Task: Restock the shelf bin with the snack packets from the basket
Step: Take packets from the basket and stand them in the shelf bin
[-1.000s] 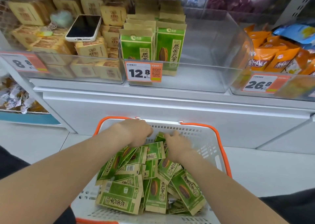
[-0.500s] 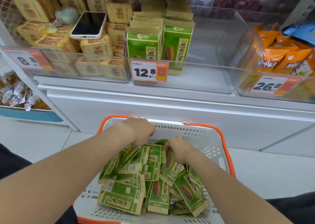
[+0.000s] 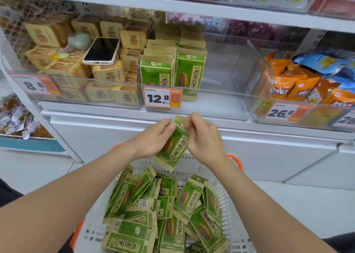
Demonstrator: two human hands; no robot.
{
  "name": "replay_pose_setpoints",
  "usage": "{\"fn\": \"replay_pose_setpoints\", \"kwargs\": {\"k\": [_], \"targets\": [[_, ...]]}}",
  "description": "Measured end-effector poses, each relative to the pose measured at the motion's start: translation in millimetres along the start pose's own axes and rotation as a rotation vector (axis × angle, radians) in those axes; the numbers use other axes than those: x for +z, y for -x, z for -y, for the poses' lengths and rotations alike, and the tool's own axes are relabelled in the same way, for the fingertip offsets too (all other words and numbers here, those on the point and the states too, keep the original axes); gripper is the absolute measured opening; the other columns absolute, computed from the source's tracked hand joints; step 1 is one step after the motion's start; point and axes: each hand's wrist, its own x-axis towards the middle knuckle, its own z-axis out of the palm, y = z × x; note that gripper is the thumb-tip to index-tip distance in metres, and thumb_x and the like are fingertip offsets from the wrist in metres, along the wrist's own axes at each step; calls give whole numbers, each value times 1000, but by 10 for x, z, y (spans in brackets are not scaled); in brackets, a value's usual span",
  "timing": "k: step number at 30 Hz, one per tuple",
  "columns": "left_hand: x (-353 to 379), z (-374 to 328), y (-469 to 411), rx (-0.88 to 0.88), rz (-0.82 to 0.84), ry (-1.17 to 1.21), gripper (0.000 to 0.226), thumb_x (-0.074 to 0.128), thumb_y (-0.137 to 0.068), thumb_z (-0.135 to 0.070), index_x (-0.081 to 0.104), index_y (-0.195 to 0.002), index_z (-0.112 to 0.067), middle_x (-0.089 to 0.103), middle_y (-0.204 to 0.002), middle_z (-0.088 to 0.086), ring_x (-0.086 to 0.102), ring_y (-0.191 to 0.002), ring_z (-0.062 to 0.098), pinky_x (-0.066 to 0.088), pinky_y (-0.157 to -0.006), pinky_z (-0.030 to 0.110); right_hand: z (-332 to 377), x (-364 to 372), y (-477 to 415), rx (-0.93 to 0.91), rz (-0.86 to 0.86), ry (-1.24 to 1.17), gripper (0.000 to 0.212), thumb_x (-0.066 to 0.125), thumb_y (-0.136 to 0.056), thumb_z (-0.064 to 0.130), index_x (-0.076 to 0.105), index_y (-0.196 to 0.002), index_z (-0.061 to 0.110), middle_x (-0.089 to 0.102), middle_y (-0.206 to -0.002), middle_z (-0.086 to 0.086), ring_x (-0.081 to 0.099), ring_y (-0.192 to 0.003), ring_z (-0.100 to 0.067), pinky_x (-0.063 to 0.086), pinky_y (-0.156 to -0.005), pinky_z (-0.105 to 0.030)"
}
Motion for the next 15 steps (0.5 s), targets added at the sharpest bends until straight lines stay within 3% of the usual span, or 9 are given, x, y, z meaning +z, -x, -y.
{"fn": "replay_pose_setpoints", "kwargs": {"k": [3,5,9,12,15], "targets": [[-37,-234,10,135,-272,61,46,34,-114,-45,64,-90,-21,70,-83,-3,63,-76,11,46,-71,34,218,-172,-153,170,-229,-314,18,60,-98,6,52,-110,17,66,-77,7,63,-67,-16,48,-61,-34],[-26,-389,13,198,-439,89,45,33,-115,-40,59,-84,-22,63,-74,-4,57,-68,8,41,-64,30,330,-255,-245,310,-326,-496,19,69,-98,16,55,-111,18,68,-74,2,63,-62,-14,48,-59,-31],[-63,-597,4,187,-666,89,44,29,-116,-35,50,-79,-25,55,-71,-7,52,-67,7,34,-61,29,421,-377,-364,423,-205,-693,17,71,-99,27,74,-98,10,75,-71,-11,68,-64,-19,57,-61,-46],[-118,-723,-21,214,-736,139,44,31,-116,-34,52,-80,-21,57,-73,-6,53,-70,13,35,-65,39,455,-464,-477,366,-208,-647,25,70,-100,30,77,-92,7,76,-74,-13,66,-67,-19,57,-64,-50],[-189,-871,-34,303,-839,127,28,34,-114,-26,54,-96,-17,58,-82,-6,56,-78,14,45,-73,45,555,-618,-615,235,-351,-461,22,68,-101,31,77,-95,13,74,-75,-5,66,-67,-24,55,-65,-50]]}}
